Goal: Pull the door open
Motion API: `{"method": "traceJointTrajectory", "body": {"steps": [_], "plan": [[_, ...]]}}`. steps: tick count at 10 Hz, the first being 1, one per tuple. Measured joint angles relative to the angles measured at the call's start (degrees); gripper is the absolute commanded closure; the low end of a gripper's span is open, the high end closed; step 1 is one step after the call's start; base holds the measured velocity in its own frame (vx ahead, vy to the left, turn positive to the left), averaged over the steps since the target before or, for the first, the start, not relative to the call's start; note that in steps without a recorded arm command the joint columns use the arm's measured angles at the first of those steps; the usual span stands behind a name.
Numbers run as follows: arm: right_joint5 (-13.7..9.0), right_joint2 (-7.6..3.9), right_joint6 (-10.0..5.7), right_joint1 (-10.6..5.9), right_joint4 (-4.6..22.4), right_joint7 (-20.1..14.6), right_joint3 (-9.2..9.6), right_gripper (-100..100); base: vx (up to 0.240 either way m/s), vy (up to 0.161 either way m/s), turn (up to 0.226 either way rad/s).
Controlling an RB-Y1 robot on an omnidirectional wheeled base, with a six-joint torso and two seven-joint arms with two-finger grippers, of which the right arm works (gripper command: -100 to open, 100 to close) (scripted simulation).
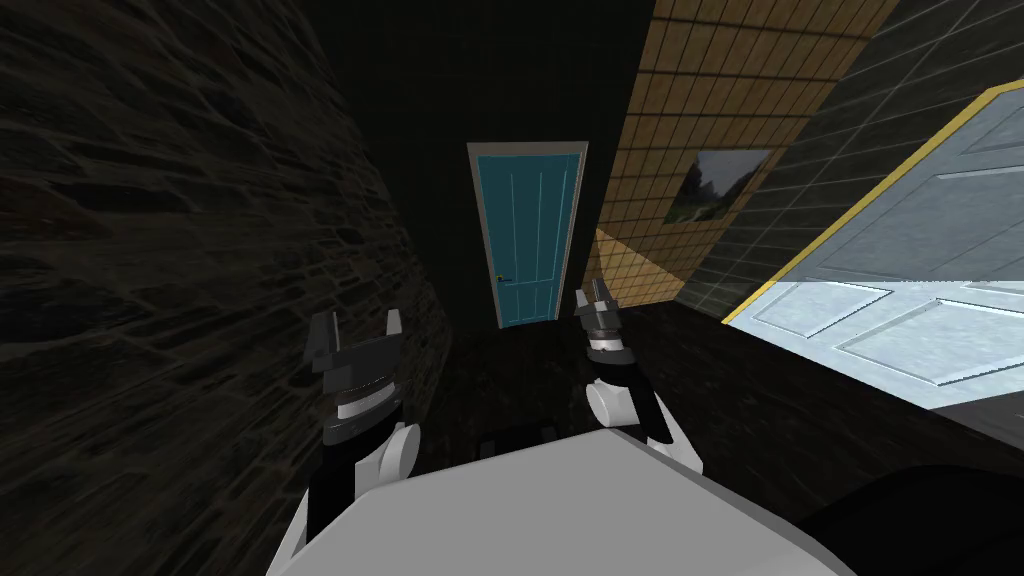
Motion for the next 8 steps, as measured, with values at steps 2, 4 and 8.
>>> {"method": "traceJointTrajectory", "body": {"steps": [2,4,8], "plan": [[-0.1,-0.38,-0.33,-0.23,1.43,-0.14,-0.16,-100,0.167,0.023,0.021],[-0.18,-0.75,-0.92,-0.6,3.42,-0.36,-0.32,-100,0.162,0.053,0.033],[-0.46,-1.65,-2.36,-1.57,8.34,-0.84,-0.81,-100,0.157,0.039,0.041]]}}
